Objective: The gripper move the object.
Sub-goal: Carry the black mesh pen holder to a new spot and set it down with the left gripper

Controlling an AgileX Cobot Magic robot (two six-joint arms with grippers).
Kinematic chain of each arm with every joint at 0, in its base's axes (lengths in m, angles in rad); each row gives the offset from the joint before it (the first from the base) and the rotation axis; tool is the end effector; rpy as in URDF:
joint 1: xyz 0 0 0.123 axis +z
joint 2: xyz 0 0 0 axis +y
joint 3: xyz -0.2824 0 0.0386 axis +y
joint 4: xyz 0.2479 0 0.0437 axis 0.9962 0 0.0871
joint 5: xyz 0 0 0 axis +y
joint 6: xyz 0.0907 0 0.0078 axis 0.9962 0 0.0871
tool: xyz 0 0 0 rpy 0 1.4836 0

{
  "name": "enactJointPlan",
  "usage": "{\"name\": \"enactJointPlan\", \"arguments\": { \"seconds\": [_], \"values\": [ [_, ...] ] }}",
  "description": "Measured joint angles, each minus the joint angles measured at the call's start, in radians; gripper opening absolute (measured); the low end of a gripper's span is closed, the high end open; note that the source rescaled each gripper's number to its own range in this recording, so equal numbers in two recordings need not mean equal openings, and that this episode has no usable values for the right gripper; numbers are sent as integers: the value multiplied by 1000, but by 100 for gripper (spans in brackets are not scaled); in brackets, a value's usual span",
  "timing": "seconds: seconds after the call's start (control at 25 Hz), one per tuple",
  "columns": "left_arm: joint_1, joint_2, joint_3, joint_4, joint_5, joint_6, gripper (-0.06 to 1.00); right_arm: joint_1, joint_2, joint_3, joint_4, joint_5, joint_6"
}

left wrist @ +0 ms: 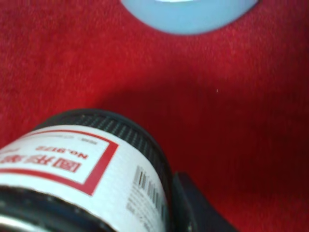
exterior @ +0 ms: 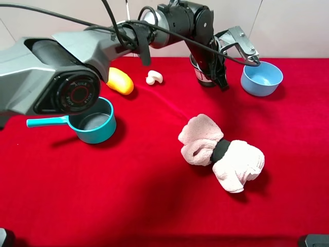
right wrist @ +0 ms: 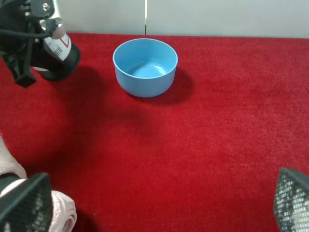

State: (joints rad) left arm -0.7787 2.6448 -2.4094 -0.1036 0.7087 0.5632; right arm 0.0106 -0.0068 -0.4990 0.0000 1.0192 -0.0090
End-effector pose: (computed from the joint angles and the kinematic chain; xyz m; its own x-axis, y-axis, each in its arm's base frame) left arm 0.4067 -0.4100 0.1398 -0.1340 0.7850 -0.6049 0.8980 0.3544 0.2610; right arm -0.0041 0.0000 0.2803 -0.4133 -0.0134 -0.9105 -0.0143 0.9999 -0.0082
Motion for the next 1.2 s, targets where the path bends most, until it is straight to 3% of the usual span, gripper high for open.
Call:
{"name": "enactJointPlan", "arguments": {
  "seconds": [0.44,1.2],
  "values": [
    [0,16,2,-54,-47,40,0,0,0,0,-5,-1,1],
    [0,16,2,-56,-47,43,2,0,0,0,-6,0,9]
  ]
}}
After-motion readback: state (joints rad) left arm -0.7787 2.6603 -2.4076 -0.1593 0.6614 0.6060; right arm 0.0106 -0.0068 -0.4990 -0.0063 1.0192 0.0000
